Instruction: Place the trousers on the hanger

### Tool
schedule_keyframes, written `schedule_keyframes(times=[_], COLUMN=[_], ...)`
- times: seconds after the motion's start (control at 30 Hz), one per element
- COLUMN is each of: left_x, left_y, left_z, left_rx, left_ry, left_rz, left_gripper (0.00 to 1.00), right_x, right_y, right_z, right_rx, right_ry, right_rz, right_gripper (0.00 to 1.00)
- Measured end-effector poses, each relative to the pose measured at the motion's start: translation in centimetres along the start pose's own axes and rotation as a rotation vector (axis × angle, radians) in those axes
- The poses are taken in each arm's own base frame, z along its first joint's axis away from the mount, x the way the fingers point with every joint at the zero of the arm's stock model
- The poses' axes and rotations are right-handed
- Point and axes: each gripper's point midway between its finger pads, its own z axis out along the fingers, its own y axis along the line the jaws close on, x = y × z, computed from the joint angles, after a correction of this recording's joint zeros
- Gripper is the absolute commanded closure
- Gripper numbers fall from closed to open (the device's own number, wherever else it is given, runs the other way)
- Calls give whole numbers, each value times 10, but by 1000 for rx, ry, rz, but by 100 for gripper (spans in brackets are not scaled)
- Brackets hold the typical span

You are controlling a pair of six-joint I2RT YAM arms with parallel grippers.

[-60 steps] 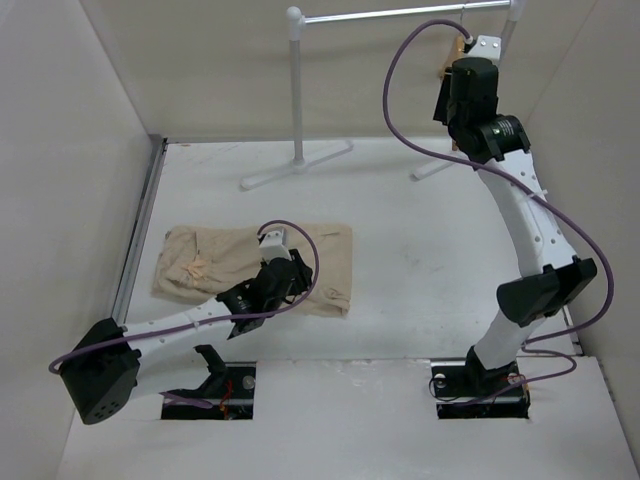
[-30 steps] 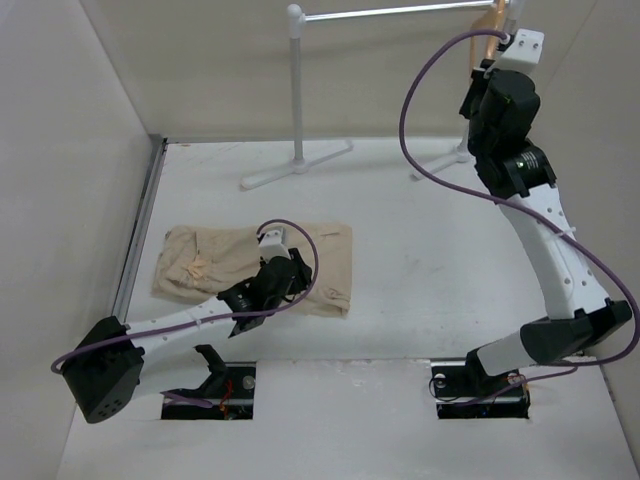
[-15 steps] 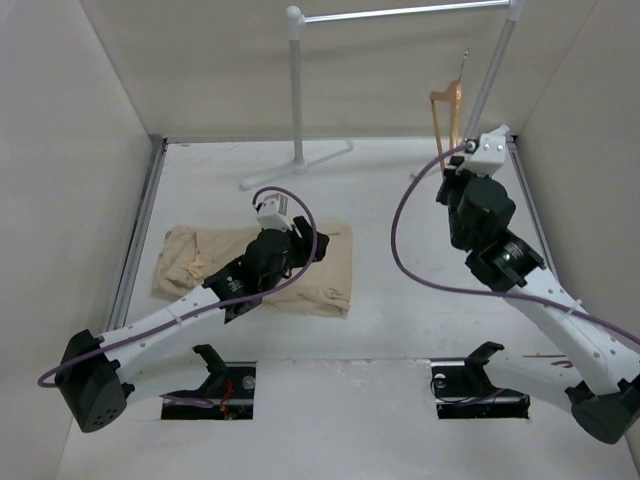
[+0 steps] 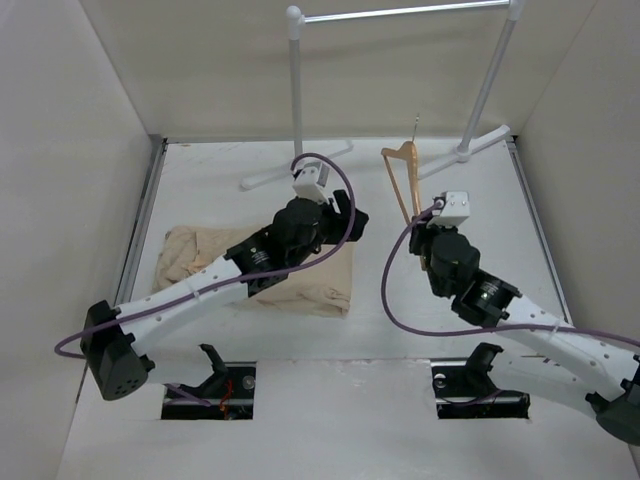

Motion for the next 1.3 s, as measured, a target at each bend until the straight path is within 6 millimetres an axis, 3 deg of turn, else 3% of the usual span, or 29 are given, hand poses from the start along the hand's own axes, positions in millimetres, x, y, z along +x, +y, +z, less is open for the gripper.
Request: schedule_keyframes(times=[0.47,0.6,0.73,0.83,0.93,1.03,1.17,1.23,1.3], left_x=[-8,-10,2,13,20,18,15,17,19], left_y=[-24,-22,-14,-5,5,2,-2,-2,-3], left_z=[63,91,112,126,135,139,139,139,138], left_rx=[-36,-66,-101,-133,-166,-167,-166,-166,-161], left_ry=[36,44,78,107,125,116,102,106,105], left_rz=[85,104,128,144,156,126,121,124,120], left_gripper=[41,41,44,52,67,82,93,97,98], right_x=[39,46,49,47,45,46,42,44,45], right_y=[39,52,60,62,61,62,61,59,57], right_z=[5,3,1,-1,-1,-1,-2,-3,-4], right_rx=[-38,-65,-79,-82,-75,-77,-69,-69,-74], right_ry=[65,69,66,55,48,49,33,33,33], right_rz=[-173,-234,-280,-287,-293,-298,-289,-291,-289], right_gripper=[98,98,98,98,98,97,94,87,72])
